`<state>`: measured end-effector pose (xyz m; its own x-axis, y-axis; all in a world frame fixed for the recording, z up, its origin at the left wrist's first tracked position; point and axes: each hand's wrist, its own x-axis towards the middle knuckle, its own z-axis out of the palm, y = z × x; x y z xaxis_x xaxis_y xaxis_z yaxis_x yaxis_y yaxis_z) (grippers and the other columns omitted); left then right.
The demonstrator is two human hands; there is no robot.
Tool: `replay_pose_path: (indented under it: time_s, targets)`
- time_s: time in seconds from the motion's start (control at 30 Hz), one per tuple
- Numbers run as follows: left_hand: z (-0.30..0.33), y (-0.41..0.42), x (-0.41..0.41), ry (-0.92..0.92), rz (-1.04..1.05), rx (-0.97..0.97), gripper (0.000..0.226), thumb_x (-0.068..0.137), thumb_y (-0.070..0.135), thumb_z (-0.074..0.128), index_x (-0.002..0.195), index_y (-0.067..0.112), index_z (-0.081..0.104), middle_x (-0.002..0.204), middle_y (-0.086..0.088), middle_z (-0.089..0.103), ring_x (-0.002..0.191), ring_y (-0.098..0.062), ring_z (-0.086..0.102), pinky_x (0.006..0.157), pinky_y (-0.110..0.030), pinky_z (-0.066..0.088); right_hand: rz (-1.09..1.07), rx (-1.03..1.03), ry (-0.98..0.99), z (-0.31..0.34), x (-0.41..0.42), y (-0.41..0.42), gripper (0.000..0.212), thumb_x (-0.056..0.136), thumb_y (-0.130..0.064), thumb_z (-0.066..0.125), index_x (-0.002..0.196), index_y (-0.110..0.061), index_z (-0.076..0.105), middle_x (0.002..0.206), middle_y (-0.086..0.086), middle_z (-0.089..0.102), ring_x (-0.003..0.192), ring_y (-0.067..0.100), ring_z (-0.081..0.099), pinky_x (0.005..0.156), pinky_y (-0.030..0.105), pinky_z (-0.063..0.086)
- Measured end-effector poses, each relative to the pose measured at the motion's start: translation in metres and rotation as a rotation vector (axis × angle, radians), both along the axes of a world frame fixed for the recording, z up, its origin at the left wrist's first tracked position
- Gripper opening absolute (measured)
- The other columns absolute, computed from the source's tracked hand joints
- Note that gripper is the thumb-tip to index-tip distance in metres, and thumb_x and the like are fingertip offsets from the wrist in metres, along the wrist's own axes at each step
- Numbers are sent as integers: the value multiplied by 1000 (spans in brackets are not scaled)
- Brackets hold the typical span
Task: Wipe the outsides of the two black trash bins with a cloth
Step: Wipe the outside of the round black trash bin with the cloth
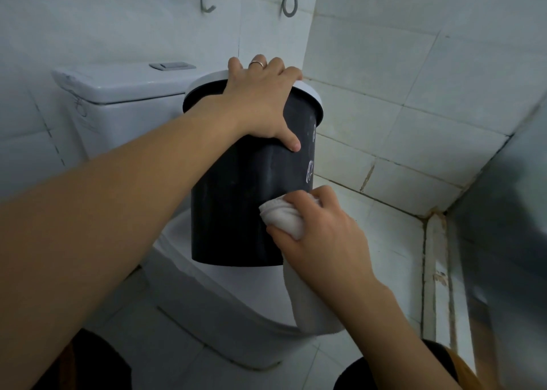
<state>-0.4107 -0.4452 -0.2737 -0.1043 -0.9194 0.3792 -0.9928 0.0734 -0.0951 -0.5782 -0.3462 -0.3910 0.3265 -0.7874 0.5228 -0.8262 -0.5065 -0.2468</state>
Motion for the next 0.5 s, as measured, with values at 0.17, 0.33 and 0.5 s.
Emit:
replay_pose_path:
  time_s: [0.17, 0.33, 0.5]
  targets:
    - [-2, 2, 1, 37, -15, -19, 116, 47, 77, 77, 144, 31, 34, 138, 1, 42, 130, -28, 35, 100, -48, 27, 31, -5, -41, -4, -1, -2, 27, 80, -52, 62, 103, -37, 59, 100, -7, 47, 73, 18, 56, 51, 28, 43]
    - [-1, 3, -1, 95, -17, -33, 112, 46, 74, 80, 141, 33, 37, 134, 2, 45, 127, -25, 37, 99, -46, 28, 96, 80, -13, -23, -22, 8, 28, 77, -53, 64, 103, -44, 60, 101, -15, 49, 72, 8, 50, 53, 15, 34]
    - [-1, 2, 2, 224, 7, -52, 102, 51, 65, 84, 139, 34, 41, 132, 1, 46, 129, -26, 35, 103, -45, 25, 66, 182, -233, -28, -49, -7, 35, 75, -56, 61, 108, -45, 64, 105, -20, 52, 91, 1, 57, 74, 21, 47]
